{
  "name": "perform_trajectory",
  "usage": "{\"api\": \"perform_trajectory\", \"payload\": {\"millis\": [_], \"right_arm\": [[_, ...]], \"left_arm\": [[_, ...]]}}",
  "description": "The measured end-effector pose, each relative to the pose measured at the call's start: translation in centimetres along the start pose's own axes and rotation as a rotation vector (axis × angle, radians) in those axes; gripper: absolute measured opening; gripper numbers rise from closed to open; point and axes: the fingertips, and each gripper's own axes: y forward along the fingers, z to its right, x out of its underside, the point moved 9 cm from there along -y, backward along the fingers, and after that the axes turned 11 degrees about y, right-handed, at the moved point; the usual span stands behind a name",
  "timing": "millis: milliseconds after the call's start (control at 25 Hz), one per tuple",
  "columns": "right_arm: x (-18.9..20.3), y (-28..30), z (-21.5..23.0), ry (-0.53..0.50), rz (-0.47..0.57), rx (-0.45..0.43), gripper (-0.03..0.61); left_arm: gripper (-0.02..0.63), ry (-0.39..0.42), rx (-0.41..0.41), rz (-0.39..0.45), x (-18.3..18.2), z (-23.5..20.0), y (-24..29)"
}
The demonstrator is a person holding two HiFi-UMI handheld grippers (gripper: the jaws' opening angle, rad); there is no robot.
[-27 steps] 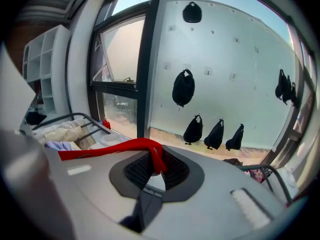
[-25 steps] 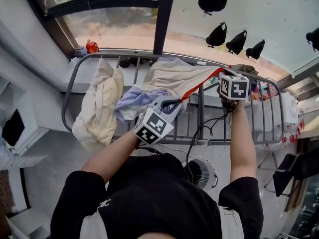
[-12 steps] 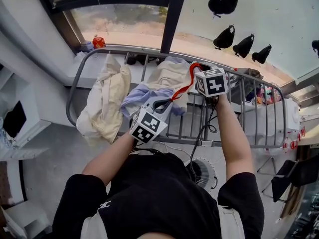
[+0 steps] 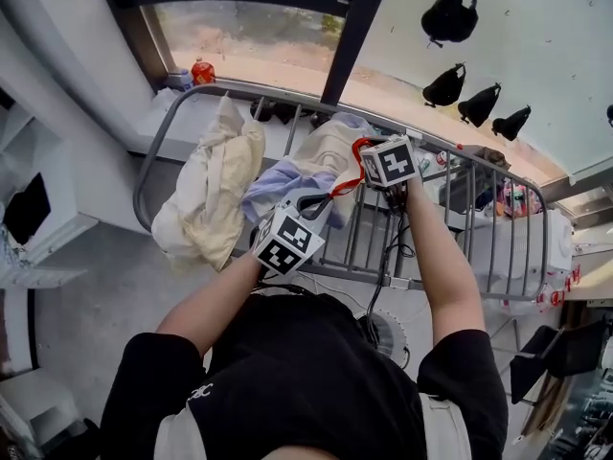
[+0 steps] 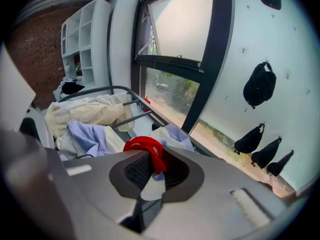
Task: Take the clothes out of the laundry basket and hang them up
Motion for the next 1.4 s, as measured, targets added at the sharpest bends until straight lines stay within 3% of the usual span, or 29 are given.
{"api": "perform_trajectory", "payload": {"millis": [480,680,840,920,1000,1200,1280,1400], "right_arm": [[3.4,6.8,-3.8,-0.073,-0.235,-0.08,0.043],[3.8,7.6,-4.2,-0.074,-0.262,-0.075,0.041],[3.9,6.6,-4.6,-0.026,-0.259,-0.164,0.063],[4.1,5.5,-4.5,-0.052,-0.245,-0.153,0.109],[4.0,4.1,-4.3,-0.067,-0.2,-0.14,0.183],[2.3,-1.0,-4.0,-0.022,0.038,-0.148,0.183],[1.2,-4.0,-3.8,0.009,0.175,-0.127,0.164],[0.3,-8.6,-3.7,0.081,0.408,-0.071,0.059]], "left_arm": [[0.025,-0.044,0.015,-0.051,1.6,0.0,0.6],[0.031,-0.083,0.033,-0.045,2.3,-0.1,0.5],[0.143,-0.119,0.065,-0.022,2.1,-0.1,0.2],[0.163,-0.119,0.071,0.002,1.8,-0.2,0.1],[0.169,-0.115,0.074,0.032,1.4,-0.3,-0.1],[0.173,-0.098,0.048,0.153,-0.7,-1.4,-1.4],[0.151,-0.081,-0.008,0.212,-1.9,-2.4,-2.5],[0.04,-0.042,-0.126,0.28,-3.9,-3.8,-4.4]]}}
